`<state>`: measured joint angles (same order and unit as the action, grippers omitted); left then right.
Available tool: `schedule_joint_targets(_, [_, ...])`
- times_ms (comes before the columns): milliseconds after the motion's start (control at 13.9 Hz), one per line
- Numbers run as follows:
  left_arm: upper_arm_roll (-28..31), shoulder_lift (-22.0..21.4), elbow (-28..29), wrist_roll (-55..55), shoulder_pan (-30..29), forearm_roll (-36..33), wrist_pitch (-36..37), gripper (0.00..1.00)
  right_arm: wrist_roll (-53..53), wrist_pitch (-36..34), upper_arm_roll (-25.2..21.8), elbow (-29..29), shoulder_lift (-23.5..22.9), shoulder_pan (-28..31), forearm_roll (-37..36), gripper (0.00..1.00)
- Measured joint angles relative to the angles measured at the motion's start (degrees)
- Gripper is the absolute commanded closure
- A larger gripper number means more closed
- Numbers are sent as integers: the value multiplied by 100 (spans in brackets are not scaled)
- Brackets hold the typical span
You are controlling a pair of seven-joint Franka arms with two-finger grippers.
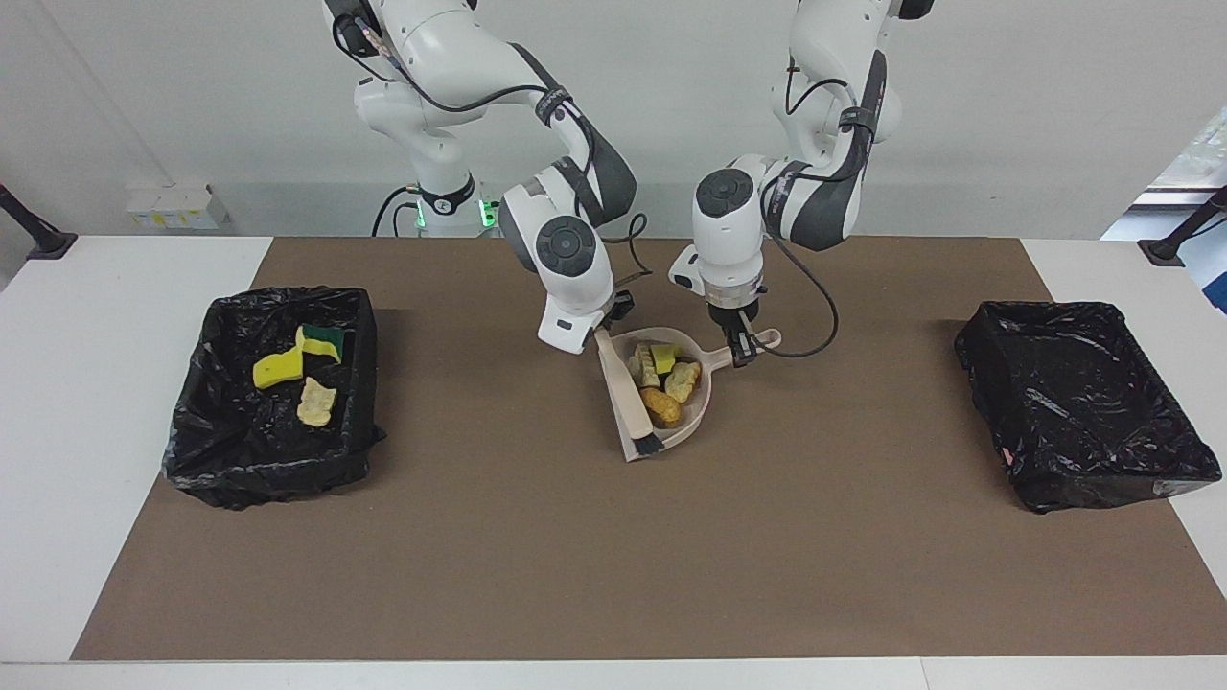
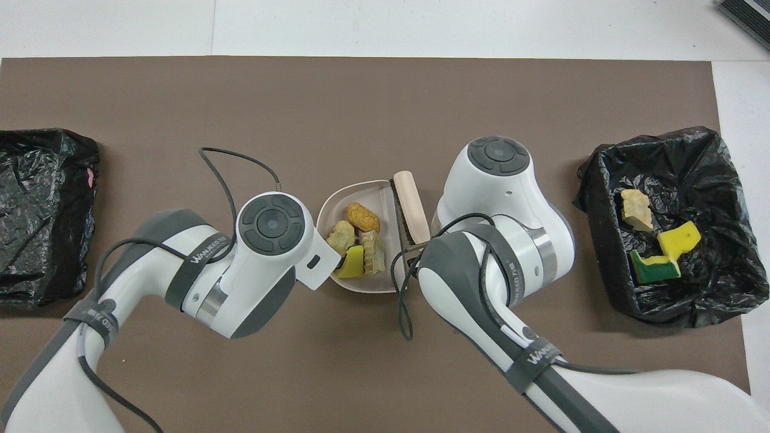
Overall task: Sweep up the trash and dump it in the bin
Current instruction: 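Brush the last pieces into the dustpan held by the left gripper, then carry the dustpan with the left gripper over the nearby bin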
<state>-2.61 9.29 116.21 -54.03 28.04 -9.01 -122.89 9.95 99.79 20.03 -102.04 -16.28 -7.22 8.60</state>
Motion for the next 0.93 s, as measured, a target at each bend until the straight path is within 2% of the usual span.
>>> schedule_joint_targets(216, [7,9,23,-577,-208,76,-123,100,914,-178,25,-20,295,-122,-291,100])
schedule_joint_targets(431, [19,-35,-22,-1215,-701,336,-223,100,1968,31,55,-282,488,-692,-350,100])
schedule_joint_targets(647, [47,-189,-150,-2134,-1495,564,-243,100,2777,547,74,-662,598,-1413,-350,100])
schedule_joint_targets(934, [66,-332,-382,-3292,-2858,814,-217,100,3213,1051,80,-829,406,-2179,-281,100])
